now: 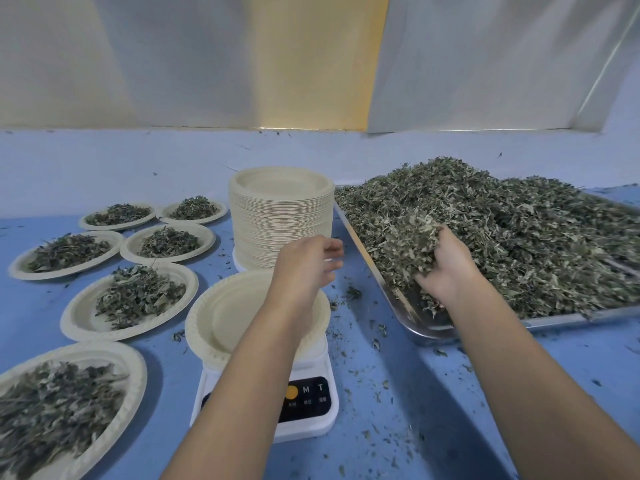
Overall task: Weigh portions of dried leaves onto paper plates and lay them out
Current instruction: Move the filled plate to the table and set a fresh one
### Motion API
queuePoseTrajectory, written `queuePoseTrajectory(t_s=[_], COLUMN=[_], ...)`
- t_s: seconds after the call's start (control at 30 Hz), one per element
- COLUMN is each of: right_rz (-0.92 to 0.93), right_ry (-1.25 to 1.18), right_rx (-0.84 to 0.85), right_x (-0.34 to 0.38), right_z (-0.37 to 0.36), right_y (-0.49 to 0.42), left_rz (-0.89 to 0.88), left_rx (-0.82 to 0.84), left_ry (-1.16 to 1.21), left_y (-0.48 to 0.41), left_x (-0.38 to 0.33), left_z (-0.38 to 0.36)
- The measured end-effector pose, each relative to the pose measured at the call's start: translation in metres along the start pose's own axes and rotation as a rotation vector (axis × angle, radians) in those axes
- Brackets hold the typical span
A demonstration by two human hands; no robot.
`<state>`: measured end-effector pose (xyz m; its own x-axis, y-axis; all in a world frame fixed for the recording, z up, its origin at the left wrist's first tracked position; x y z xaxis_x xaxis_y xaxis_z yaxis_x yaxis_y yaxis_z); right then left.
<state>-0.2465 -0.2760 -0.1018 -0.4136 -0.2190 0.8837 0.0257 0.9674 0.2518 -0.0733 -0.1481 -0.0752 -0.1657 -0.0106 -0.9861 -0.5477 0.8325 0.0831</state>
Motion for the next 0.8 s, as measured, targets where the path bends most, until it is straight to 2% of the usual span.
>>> queuePoseTrajectory(t_s=[0.23,0.37,0.43,0.5,0.57,0.63,0.73,0.8], right_rz=[-0.082,-0.078,-0.024,0.105,0.339,0.558,0.734,0.834], right_ry=[-0.264,-0.229,-0.125,0.051,0.244,0.396,0.581,0.690], right_rx=[0.433,0.567,0.563,0.512,0.484,0.516,0.610,0.645], right_x=[0.007,-0.013,-0.025,-0.034,-0.035,-0.037,-0.048,-0.055], right_z=[-0.083,-0.123,-0.136,-0.144,-0.151,-0.157,-0.164,-0.165], right_y=[0.063,0.096,0.107,0.113,0.120,0.131,0.144,0.151], left_rz=[0.211,0.256,0.250,0.232,0.224,0.240,0.265,0.279], left_rx=[0.013,0.069,0.072,0.037,0.002,0.005,0.054,0.017], left_ry=[0.326,0.500,0.548,0.552,0.558,0.564,0.587,0.558], left_y=[-0.001,0.002,0.002,0.000,-0.002,-0.004,-0.004,-0.006], left_x=[0.003,-0.007,-0.011,-0.013,-0.012,-0.012,-0.011,-0.007], left_z=[0.020,0.032,0.042,0.055,0.067,0.073,0.072,0.073])
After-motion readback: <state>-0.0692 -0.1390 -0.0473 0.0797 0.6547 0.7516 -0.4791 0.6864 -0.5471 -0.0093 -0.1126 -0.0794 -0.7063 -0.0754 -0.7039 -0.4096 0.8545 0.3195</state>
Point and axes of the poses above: each hand's wrist, its own y-axis away from the middle knuckle, its own z-axis out of the back of the hand, x = y × z, the point moved 7 cm from there along -y, towards the middle knuckle, and after that the axes turned 5 degrees about -x, right-handed, at the moved point
